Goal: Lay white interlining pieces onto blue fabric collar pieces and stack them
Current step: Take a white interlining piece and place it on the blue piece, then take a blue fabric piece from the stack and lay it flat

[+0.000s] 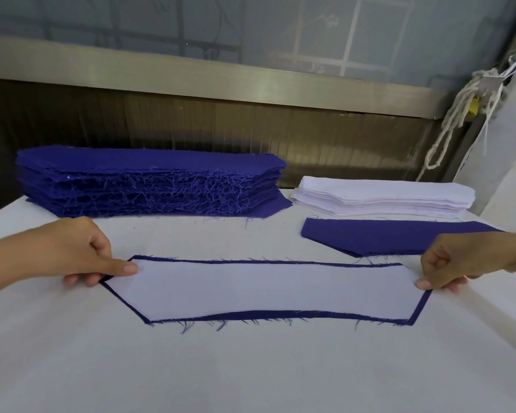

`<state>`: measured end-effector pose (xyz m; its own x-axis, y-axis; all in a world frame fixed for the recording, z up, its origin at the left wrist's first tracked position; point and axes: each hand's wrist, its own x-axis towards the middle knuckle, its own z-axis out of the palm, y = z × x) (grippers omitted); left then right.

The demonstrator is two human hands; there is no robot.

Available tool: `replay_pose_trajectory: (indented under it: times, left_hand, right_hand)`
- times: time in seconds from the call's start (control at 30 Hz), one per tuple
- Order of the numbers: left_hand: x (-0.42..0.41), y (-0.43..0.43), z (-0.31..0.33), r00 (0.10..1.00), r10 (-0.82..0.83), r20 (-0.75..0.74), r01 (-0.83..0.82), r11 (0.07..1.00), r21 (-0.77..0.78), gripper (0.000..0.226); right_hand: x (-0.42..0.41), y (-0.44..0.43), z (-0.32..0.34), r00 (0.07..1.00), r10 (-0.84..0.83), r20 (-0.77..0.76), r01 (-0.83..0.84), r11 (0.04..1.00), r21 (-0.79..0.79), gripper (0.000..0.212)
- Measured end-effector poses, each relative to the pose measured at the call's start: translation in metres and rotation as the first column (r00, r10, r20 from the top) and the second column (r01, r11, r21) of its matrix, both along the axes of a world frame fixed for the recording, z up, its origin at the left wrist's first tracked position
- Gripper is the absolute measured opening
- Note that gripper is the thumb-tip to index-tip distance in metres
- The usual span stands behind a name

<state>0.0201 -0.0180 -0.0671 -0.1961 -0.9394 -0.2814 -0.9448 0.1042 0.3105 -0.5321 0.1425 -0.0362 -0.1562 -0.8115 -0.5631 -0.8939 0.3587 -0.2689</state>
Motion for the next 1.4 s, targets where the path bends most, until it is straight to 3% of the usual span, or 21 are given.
replay_pose_trajectory:
  times: [0.1, 0.17, 0.3, 0.37, 0.47, 0.63, 0.73, 0.97, 1.27, 1.4]
  left_hand:
    - [-0.002, 0.002, 0.005, 1.000, -0.008, -0.028, 0.005, 0.997, -0.082, 0.060]
    - [-0.001, 0.000, 0.012, 0.990, 0.006, -0.141, -0.042, 0.968, -0.249, 0.054]
    - [0.001, -0.011, 0.029, 0.934, -0.074, -0.349, -0.188, 0.730, -0.657, 0.051]
    - [-0.002, -0.020, 0.039, 0.905, -0.128, -0.406, -0.237, 0.641, -0.730, 0.040]
    - [-0.008, -0.041, 0.051, 0.933, -0.150, -0.327, -0.173, 0.609, -0.774, 0.027]
    - [0.000, -0.085, 0.060, 0.968, -0.067, -0.242, -0.142, 0.649, -0.748, 0.024]
    - [0.011, -0.104, 0.065, 0.983, 0.010, -0.181, -0.134, 0.716, -0.685, 0.025]
    - [0.026, -0.121, 0.078, 0.997, 0.068, -0.031, -0.074, 0.837, -0.542, 0.030]
    - [0.026, -0.130, 0.079, 0.997, -0.007, -0.077, -0.028, 0.898, -0.440, 0.036]
    - [0.027, -0.132, 0.077, 0.996, -0.020, -0.090, -0.021, 0.903, -0.429, 0.036]
  right_hand:
    - [-0.005, 0.000, 0.003, 1.000, 0.010, -0.001, -0.010, 1.000, 0.014, 0.047]
    - [-0.001, -0.003, 0.008, 1.000, 0.002, 0.024, -0.002, 1.000, -0.023, 0.047]
    - [0.028, -0.029, 0.018, 0.990, -0.024, 0.138, 0.060, 0.963, -0.263, 0.034]
    - [0.052, -0.053, 0.022, 0.994, -0.018, 0.108, 0.057, 0.927, -0.371, 0.029]
    - [0.089, -0.096, 0.030, 0.996, -0.038, 0.076, 0.074, 0.833, -0.548, 0.018]
    - [0.147, -0.166, 0.037, 0.977, -0.027, 0.209, 0.175, 0.655, -0.735, 0.018]
    - [0.169, -0.198, 0.035, 0.982, -0.040, 0.185, 0.171, 0.608, -0.775, 0.010]
    - [0.186, -0.241, 0.030, 0.987, -0.159, 0.003, 0.109, 0.664, -0.739, 0.038]
    - [0.180, -0.257, 0.026, 0.976, -0.183, 0.117, 0.212, 0.684, -0.698, 0.037]
    - [0.180, -0.260, 0.025, 0.959, -0.158, 0.235, 0.281, 0.626, -0.728, 0.027]
